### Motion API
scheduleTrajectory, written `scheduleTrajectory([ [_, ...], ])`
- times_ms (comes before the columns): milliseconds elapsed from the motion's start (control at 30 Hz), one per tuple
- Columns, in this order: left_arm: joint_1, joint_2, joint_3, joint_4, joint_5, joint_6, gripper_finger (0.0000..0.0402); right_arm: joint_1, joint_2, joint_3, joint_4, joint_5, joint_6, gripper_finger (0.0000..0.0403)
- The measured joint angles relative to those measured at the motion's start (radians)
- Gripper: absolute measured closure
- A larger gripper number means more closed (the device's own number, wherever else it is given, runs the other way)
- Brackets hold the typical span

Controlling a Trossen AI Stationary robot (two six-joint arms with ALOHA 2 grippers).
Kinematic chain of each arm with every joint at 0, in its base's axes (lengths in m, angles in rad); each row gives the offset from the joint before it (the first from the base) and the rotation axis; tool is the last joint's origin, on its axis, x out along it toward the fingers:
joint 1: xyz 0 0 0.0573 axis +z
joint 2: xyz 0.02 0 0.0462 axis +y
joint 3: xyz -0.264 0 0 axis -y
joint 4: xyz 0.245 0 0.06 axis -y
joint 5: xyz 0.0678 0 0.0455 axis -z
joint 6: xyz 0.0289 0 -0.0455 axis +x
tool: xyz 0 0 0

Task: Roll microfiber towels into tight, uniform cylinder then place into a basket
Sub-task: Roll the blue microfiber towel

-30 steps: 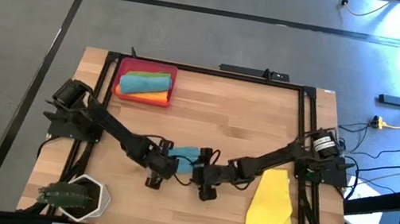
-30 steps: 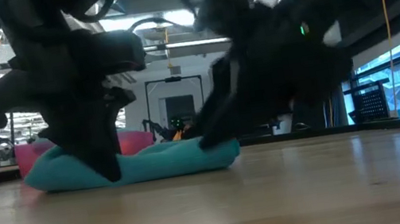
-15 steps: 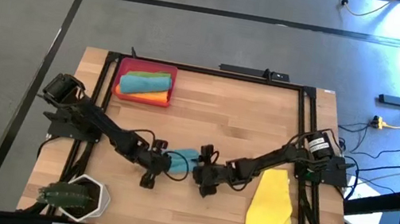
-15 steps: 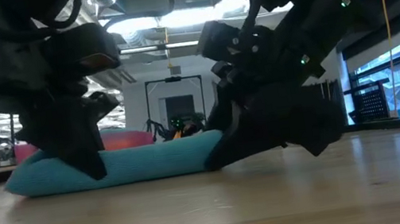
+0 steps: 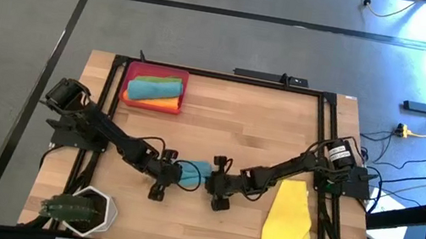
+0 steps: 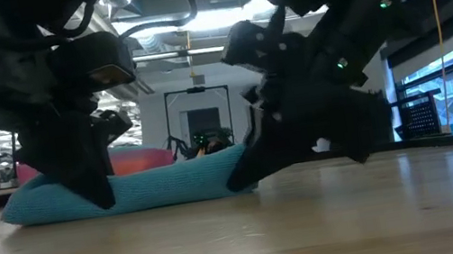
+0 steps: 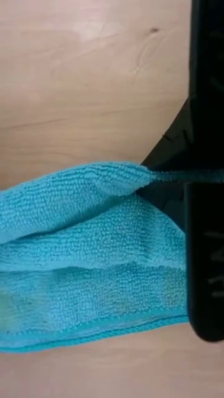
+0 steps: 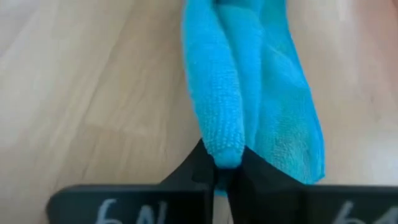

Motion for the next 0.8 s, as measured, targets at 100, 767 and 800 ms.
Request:
scheduleTrajectory([
  [100, 0.012, 0.000, 0.000, -0.001, 0.034, -0.021, 0.0401, -0.032, -0.003, 0.002, -0.019, -0.073, 0.123, 0.0384],
  [767, 0.096, -0.182, -0.034, -0.102, 0.169, -0.071, 0.0401, -0.146, 0.000, 0.001, 0.025, -0.531, 0.412, 0.0386],
  [800, 0.104, -0.188, -0.047, -0.100, 0.180, -0.088, 0.0401, -0.146, 0.000, 0.001, 0.030, -0.531, 0.426, 0.0386],
])
